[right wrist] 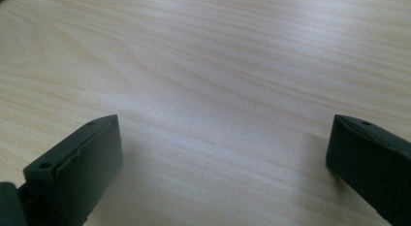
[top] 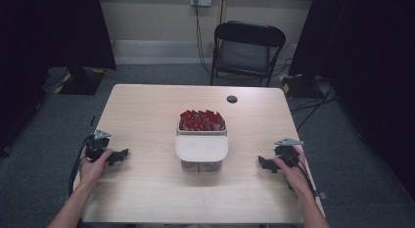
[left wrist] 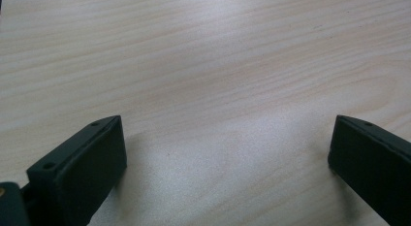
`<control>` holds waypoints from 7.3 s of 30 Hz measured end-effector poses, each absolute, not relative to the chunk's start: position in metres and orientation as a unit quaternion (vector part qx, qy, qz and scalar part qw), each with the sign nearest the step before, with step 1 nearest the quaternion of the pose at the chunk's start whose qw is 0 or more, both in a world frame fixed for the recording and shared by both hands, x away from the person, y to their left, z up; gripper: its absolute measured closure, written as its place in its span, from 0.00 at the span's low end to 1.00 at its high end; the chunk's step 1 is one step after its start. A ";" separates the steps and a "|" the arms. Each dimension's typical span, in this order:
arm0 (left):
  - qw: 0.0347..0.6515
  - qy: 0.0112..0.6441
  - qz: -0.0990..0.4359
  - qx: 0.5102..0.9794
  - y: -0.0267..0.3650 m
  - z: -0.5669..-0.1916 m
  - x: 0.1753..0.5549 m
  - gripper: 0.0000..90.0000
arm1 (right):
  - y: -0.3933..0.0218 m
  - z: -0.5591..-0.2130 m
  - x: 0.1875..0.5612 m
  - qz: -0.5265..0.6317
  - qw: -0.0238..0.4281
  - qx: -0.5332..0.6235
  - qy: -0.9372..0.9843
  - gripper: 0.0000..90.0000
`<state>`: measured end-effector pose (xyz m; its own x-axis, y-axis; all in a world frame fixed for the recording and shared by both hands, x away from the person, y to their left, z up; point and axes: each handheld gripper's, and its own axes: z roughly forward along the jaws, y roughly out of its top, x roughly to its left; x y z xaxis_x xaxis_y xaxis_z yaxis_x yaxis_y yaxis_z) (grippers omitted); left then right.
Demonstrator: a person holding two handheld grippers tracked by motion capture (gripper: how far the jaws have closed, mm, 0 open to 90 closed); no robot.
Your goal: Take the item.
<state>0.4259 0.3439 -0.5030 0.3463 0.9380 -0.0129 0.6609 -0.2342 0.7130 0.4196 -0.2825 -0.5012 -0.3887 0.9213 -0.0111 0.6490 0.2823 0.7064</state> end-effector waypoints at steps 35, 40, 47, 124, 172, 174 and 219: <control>0.361 0.525 0.217 0.739 0.341 -0.485 0.421 0.18 | -0.283 -0.501 0.420 0.316 0.216 0.509 0.771 0.00; 0.365 0.514 0.217 0.745 0.338 -0.482 0.420 0.20 | -0.283 -0.501 0.420 0.316 0.216 0.509 0.771 0.00; 0.374 0.491 0.221 0.755 0.330 -0.474 0.419 0.22 | -0.283 -0.501 0.420 0.316 0.216 0.509 0.771 0.00; 0.501 0.316 0.175 0.787 0.196 -0.374 0.428 0.27 | -0.283 -0.501 0.420 0.316 0.215 0.508 0.772 0.00; 0.504 0.285 0.122 0.806 0.155 -0.388 0.453 0.62 | -0.283 -0.501 0.420 0.316 0.215 0.508 0.772 0.00; 0.501 0.284 0.125 0.808 0.156 -0.388 0.452 0.65 | -0.283 -0.501 0.420 0.316 0.215 0.508 0.772 0.00; 0.530 0.295 0.099 0.789 0.166 -0.382 0.454 0.92 | -0.283 -0.501 0.420 0.316 0.215 0.507 0.772 0.00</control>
<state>0.4541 0.1656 -0.3818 0.8068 0.5699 -0.1561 0.3604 -0.2654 0.8942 0.4201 -0.2827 -0.5012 -0.3928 0.9196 -0.0105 0.6482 0.2849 0.7062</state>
